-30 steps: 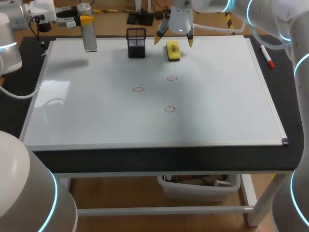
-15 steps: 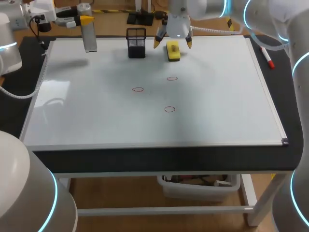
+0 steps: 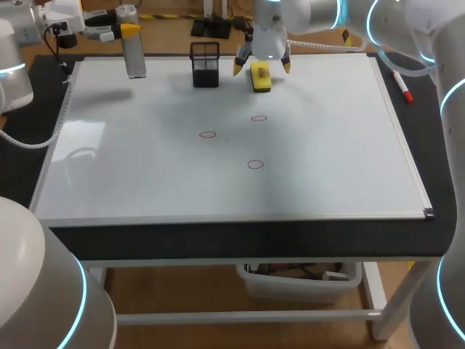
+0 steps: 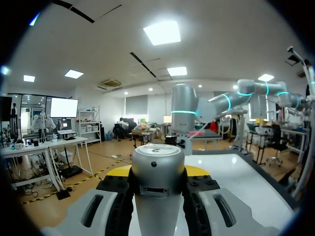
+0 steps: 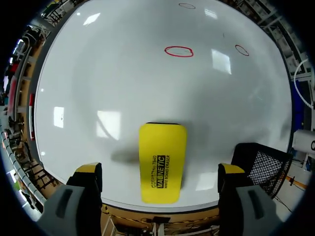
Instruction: Pick up the inspection probe, press it on each red-marked spot on the whiteboard one by one, put down the probe, pick up the eraser, and wipe off all the red marks.
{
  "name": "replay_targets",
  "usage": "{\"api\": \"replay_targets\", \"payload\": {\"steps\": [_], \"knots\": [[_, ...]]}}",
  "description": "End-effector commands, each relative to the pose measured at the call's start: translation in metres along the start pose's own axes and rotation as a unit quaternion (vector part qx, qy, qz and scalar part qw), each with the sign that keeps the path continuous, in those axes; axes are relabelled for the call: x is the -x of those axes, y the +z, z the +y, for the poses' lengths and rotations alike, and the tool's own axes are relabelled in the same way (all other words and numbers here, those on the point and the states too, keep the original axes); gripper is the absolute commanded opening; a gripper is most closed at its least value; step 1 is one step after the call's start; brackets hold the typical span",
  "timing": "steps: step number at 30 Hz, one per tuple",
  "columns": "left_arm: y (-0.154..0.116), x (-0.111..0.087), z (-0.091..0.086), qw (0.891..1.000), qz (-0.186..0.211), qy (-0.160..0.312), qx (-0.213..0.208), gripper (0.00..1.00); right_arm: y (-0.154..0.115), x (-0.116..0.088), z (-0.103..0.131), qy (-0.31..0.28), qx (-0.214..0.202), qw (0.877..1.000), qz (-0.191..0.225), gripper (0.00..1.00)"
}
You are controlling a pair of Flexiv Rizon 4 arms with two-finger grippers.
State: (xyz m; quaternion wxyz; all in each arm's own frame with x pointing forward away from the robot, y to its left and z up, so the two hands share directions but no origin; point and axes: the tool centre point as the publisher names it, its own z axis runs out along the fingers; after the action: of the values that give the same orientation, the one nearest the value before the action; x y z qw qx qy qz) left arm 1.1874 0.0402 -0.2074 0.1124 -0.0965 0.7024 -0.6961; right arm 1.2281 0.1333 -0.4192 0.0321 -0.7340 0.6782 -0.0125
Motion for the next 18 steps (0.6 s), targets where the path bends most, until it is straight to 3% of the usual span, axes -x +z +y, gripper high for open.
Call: {"api": "replay_targets", "payload": {"steps": [1,7,8,10,11,18], "knots": [[0.0002,-0.0024,-0.0021,1.0,-0.003,0.001,0.001,0.0,0.0127,0.0013,-0.018,-0.004,0.178,0.984,0.002,1.0],[0.0002,-0.0024,-0.0021,1.0,-0.003,0.001,0.001,0.0,0.0149,0.0006,-0.0188,-0.005,0.182,0.983,0.002,1.0],[0.0002,-0.0024,-0.0021,1.0,-0.003,0.001,0.001,0.0,0.0151,0.0005,-0.0188,-0.005,0.183,0.983,0.002,0.78],[0.0002,-0.0024,-0.0021,1.0,-0.003,0.001,0.001,0.0,0.0152,0.0002,-0.019,0.003,0.188,0.982,0.004,0.19],[0.0002,-0.0024,-0.0021,1.0,-0.003,0.001,0.001,0.0,0.0153,0.0003,-0.0191,0.005,0.19,0.982,0.0,0.0],[0.0002,-0.0024,-0.0021,1.0,-0.003,0.001,0.001,0.0,0.0111,-0.0002,-0.0194,0.011,0.2,0.98,-0.001,0.0]]}}
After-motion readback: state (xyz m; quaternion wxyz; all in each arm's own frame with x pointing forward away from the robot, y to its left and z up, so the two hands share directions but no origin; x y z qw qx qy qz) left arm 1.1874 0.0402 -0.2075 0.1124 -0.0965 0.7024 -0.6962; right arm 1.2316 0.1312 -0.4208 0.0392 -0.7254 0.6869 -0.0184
